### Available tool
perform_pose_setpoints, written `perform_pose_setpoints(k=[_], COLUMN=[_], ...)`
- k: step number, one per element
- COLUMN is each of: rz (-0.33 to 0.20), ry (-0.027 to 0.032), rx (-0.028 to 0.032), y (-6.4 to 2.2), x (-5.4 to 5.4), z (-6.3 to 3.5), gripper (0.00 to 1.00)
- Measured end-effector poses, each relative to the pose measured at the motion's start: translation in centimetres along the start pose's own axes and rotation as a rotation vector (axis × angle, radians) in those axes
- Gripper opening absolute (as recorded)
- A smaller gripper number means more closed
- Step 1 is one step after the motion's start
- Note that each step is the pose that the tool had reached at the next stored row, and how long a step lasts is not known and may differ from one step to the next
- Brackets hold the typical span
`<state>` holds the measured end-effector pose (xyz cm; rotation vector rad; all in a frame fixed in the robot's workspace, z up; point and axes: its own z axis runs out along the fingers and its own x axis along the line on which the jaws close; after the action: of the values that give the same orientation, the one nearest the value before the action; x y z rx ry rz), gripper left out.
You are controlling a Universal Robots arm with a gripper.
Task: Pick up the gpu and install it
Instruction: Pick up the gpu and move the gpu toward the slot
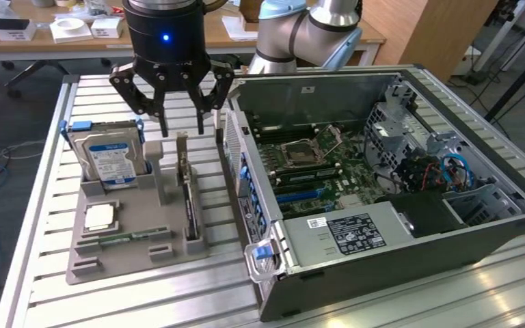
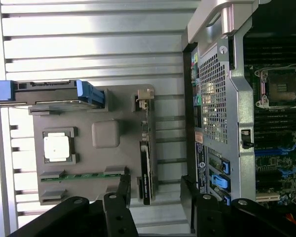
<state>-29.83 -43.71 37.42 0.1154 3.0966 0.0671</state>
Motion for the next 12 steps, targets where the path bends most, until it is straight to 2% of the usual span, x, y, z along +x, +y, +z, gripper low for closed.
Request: perform_pose_setpoints(k=[2,3,6,7,10,12], rz=[0.000,0.000,0.001,0.001,0.001,0.001], ry=[0.0000,0.0003,0.0017,0.0018,0.0019,0.0025], rx=[-0.0004,-0.0036,-0.0244,-0.0275,-0.0266,-0.0220], y=[0.00,-0.02,-0.15,-0.26,-0.44,-0.49], x=[0.00,0.00,0.07,0.07,0.09,0.08], z=[0.00,0.01,0.15,0.27,0.64,0.82], gripper=[0.53,0.53,0.53,0.53,0.53,0.53])
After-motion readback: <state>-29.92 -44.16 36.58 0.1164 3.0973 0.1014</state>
